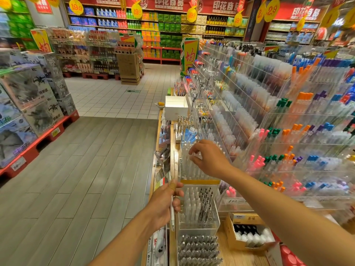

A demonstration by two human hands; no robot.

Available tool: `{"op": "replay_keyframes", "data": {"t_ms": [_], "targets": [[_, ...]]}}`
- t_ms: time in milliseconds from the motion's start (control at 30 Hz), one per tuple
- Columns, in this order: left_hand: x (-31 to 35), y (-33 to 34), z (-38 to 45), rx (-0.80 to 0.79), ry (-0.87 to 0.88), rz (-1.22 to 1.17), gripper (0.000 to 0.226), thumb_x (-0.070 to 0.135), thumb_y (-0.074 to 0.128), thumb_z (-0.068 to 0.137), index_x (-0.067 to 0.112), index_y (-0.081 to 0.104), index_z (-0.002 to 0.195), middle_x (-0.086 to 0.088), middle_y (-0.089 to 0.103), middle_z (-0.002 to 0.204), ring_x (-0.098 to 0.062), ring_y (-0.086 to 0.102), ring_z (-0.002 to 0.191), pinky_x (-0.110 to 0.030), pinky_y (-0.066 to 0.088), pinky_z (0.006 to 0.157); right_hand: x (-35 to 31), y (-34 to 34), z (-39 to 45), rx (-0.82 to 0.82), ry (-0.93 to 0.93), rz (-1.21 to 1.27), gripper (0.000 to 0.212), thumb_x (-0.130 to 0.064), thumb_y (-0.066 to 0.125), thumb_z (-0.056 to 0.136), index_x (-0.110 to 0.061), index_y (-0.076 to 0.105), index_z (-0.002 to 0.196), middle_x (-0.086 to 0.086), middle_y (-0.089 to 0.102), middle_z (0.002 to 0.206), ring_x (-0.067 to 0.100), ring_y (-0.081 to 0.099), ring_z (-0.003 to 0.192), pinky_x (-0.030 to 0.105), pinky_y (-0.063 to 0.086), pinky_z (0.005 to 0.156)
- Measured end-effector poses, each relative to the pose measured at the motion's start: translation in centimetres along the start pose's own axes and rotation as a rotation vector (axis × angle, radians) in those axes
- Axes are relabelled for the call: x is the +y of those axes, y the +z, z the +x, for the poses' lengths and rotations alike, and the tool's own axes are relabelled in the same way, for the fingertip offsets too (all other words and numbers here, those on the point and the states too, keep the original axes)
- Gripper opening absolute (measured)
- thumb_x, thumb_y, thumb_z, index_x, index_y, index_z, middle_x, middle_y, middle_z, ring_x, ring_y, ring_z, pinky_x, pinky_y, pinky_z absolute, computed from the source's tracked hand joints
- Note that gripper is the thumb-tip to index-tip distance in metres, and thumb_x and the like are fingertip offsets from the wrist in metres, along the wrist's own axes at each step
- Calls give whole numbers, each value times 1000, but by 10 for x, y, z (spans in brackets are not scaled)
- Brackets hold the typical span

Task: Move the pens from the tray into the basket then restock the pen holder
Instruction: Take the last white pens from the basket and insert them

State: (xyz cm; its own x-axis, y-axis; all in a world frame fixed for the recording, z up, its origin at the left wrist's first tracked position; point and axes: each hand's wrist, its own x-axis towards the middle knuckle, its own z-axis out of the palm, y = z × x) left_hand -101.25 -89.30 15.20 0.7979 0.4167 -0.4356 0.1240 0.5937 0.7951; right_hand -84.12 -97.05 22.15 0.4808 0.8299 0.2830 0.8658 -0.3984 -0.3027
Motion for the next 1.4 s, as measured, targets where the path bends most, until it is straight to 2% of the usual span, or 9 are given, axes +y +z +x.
{"op": "replay_keyframes", "data": {"t_ms": [300,367,467,600,667,833,1033,1267,1400], "targets": [[8,3,4,19,72,-19,27,20,40,107,3,60,113,-5,61,77,-10,46,55,-24,41,54,5,1,-2,6,16,-64,22,-39,59,93,-32,64,112,-4,56,109,19,45,107,35,38,87],[13,4,5,23,132,64,27,21,44,105,5,65,111,-3,63,89,-11,53,71,-28,48,71,12,1,-7,22,9,-9,26,-39,62,91,-33,62,116,-6,57,111,17,44,108,32,33,83],[19,8,9,84,281,398,21,26,55,101,20,72,110,7,66,110,-11,58,107,-41,49,101,22,1,-17,99,7,29,31,-38,64,89,-35,60,119,-11,59,116,15,42,108,34,34,88],[32,12,17,216,504,476,17,28,60,98,26,72,109,7,71,106,-12,63,104,-26,52,85,33,-1,-28,206,55,180,36,-33,70,86,-29,61,121,-11,57,125,12,43,120,27,29,99],[39,12,23,275,583,482,18,25,60,98,22,71,111,4,72,106,-14,65,102,-30,53,87,41,-1,-38,282,100,309,40,-32,73,84,-29,60,121,-14,56,122,8,45,117,26,34,100],[45,13,34,361,721,550,12,18,60,98,18,70,105,-4,70,104,-14,67,93,-22,55,78,60,12,-62,376,304,567,40,-37,71,84,-33,55,120,-15,54,114,3,50,101,18,42,80],[42,15,43,353,795,643,10,15,61,97,13,70,101,-6,69,102,-19,69,91,-38,60,83,73,39,-71,277,454,684,28,-32,62,93,-37,50,118,-17,57,114,-4,55,100,13,44,73],[43,16,53,340,832,803,14,14,62,96,3,71,95,-8,66,99,-27,64,90,-50,56,83,76,52,-69,200,535,722,34,-18,59,96,-21,54,130,-12,59,116,7,56,108,33,49,95],[38,17,56,332,806,849,6,11,66,93,16,63,91,3,66,85,-15,63,81,-35,55,74,76,55,-64,139,568,744,39,-11,59,95,-15,53,133,-4,59,122,15,56,113,38,47,101]]}}
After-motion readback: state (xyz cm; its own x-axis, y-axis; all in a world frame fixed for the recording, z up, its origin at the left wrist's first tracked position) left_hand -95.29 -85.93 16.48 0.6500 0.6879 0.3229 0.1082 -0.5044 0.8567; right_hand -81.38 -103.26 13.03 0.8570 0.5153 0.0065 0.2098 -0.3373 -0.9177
